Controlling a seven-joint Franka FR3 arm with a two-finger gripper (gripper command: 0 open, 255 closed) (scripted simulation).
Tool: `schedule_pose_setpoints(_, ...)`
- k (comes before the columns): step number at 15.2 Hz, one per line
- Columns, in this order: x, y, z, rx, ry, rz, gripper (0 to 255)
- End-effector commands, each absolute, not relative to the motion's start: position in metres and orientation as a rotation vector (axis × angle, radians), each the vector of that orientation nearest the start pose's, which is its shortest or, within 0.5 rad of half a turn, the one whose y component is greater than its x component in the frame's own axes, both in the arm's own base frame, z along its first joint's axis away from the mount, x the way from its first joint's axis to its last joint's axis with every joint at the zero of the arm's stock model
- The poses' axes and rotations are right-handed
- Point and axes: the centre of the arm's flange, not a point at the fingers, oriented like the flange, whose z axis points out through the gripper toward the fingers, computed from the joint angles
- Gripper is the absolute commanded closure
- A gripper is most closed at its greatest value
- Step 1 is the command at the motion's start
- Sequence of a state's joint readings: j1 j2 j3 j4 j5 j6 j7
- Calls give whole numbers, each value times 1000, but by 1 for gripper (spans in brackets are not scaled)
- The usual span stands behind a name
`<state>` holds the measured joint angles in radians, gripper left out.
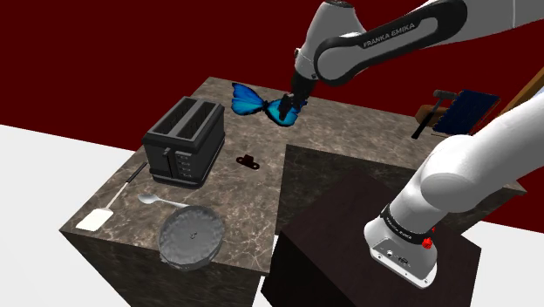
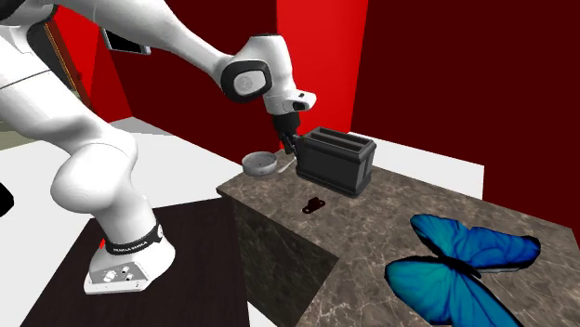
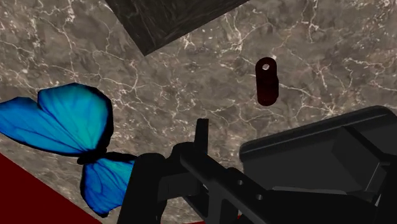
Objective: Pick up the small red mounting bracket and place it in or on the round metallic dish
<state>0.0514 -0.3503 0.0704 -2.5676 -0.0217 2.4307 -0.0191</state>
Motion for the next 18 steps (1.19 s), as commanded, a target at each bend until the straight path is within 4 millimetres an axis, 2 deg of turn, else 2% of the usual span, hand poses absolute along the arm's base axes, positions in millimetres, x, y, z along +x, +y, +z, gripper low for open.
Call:
schedule_pose_setpoints(1,445,58,382,-3136,-261,-341,0)
schedule_pose_setpoints(16,522,115,211,-3084,-398,-331,0)
schedule_pose_setpoints(18,526,118,198,-3081,-404,-331,0)
